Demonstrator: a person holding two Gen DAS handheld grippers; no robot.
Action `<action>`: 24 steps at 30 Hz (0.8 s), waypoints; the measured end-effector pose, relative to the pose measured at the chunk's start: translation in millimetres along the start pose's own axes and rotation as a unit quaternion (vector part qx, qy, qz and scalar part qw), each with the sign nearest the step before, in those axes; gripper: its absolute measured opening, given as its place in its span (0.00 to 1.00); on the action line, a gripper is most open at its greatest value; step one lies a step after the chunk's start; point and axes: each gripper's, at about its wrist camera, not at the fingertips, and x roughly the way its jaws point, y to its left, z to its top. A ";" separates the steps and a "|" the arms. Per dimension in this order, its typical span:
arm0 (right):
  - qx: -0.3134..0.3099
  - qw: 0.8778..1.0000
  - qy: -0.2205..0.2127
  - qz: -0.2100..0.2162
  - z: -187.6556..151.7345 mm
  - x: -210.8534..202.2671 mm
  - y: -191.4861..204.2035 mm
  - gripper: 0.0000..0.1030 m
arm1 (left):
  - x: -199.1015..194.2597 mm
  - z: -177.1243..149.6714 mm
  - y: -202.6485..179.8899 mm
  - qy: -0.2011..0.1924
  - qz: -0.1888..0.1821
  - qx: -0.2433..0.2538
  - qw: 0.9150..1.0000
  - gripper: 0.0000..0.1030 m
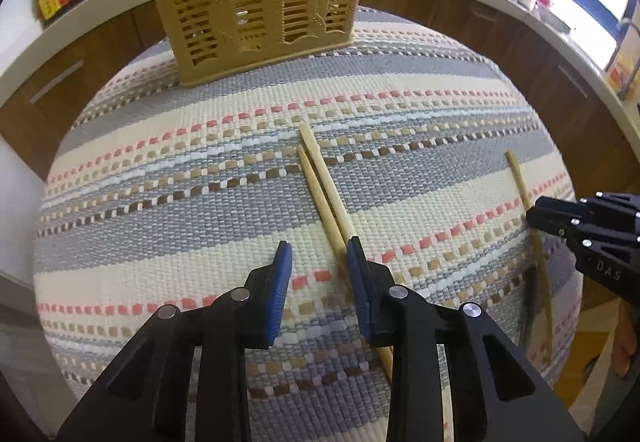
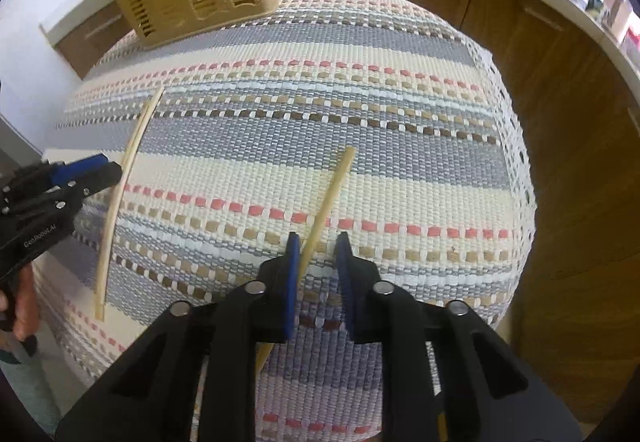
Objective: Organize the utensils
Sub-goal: 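Grasp a wooden chopstick with the left gripper while the right gripper grasps another chopstick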
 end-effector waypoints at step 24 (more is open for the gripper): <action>-0.031 0.998 0.036 0.030 13.6 1.4 -6.8 0.04 | 2.9 13.2 -17.1 0.011 0.018 0.039 0.999 0.03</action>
